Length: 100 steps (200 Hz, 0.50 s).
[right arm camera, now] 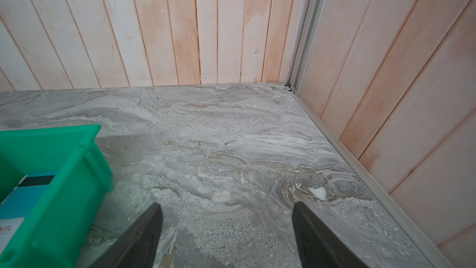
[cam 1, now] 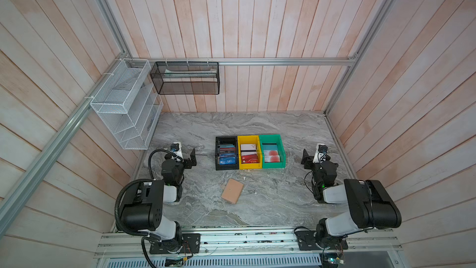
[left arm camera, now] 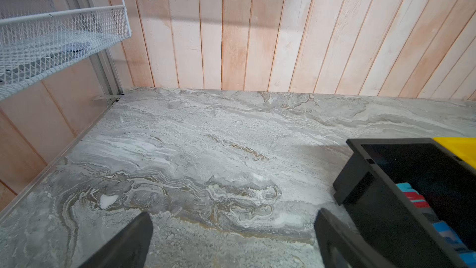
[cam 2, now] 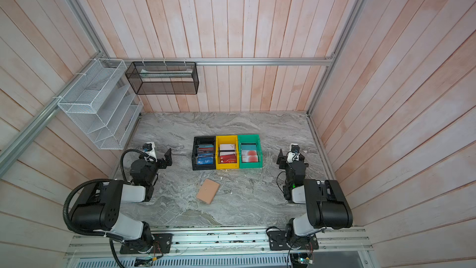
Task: Take the credit cards out of the card holder
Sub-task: Touch the card holder at the center of the table.
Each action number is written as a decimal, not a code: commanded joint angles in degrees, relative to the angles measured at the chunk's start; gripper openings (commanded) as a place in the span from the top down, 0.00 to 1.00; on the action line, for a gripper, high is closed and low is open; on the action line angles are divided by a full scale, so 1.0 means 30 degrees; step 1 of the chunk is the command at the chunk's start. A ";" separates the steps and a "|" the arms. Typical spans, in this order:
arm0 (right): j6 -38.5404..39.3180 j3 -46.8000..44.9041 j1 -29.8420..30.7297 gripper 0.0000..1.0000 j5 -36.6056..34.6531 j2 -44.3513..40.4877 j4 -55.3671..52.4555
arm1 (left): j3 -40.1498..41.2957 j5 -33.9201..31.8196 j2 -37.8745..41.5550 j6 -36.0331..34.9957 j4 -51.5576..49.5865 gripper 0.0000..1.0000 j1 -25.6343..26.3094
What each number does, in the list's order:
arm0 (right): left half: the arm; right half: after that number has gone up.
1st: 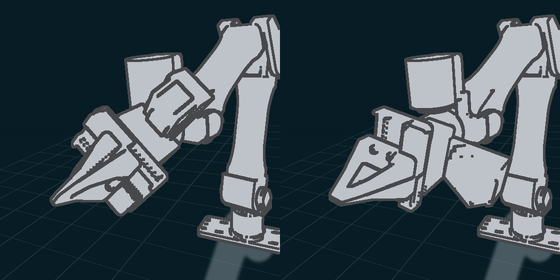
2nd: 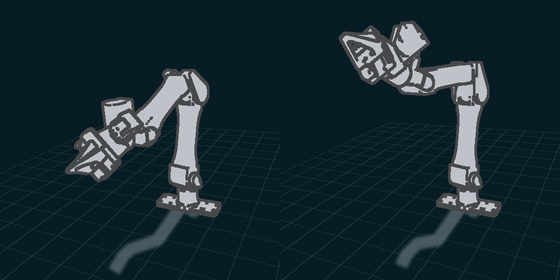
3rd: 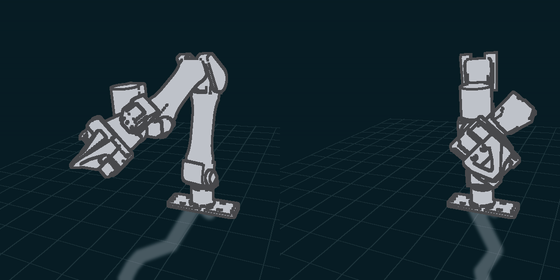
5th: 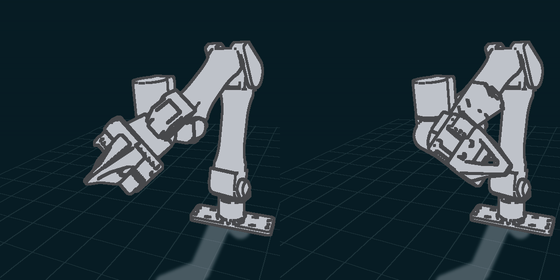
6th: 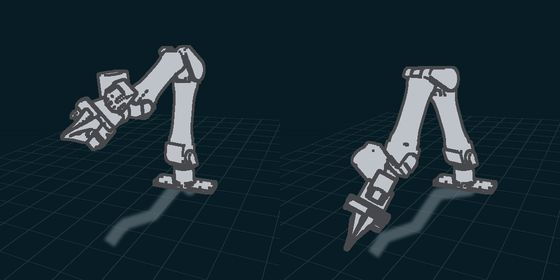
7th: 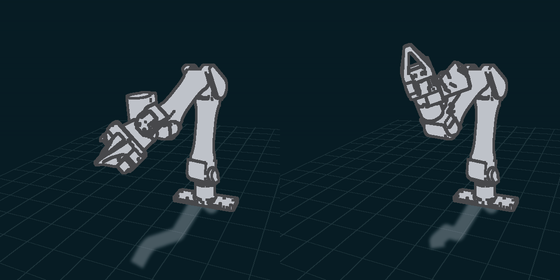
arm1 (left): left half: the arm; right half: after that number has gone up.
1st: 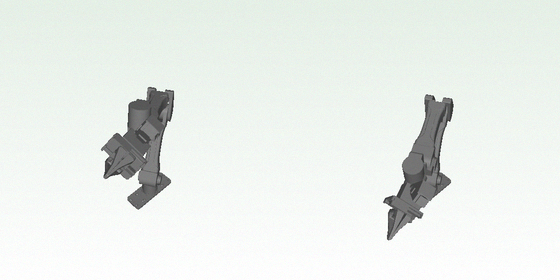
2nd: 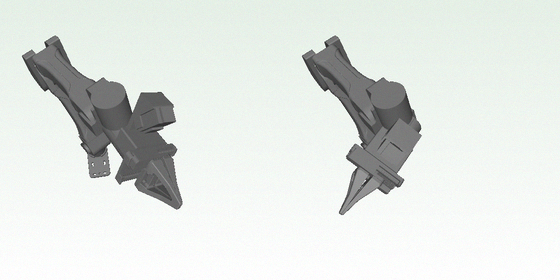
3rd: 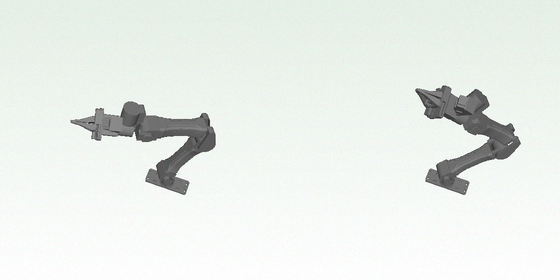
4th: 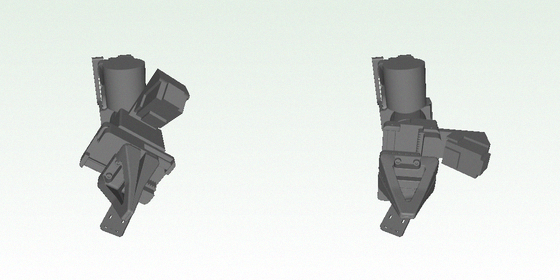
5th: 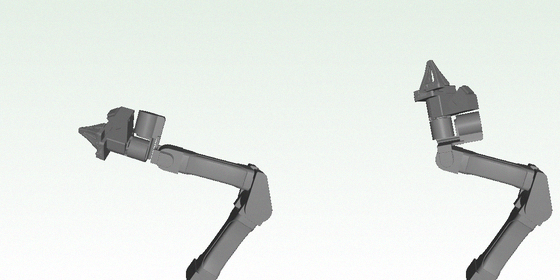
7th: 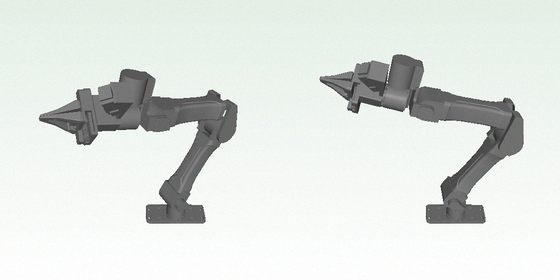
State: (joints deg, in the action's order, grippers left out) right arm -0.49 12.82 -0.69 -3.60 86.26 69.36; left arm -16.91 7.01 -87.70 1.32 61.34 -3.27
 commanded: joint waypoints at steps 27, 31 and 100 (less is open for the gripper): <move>-0.0133 0.0340 -0.0064 0.10 -0.0191 0.0135 -0.0173 | 0.0069 -0.0255 -0.0210 0.0028 0.0554 0.00 0.0005; -0.0142 0.0353 -0.0067 0.11 -0.0199 0.0141 -0.0181 | 0.0069 -0.0253 -0.0210 0.0043 0.0579 0.00 0.0005; -0.0144 0.0352 -0.0063 0.10 -0.0208 0.0143 -0.0159 | 0.0062 -0.0255 -0.0205 0.0047 0.0553 0.00 0.0005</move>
State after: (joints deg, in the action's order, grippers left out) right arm -0.58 12.82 -0.69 -3.60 86.26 69.36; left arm -16.91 7.01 -87.70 1.52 61.34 -3.27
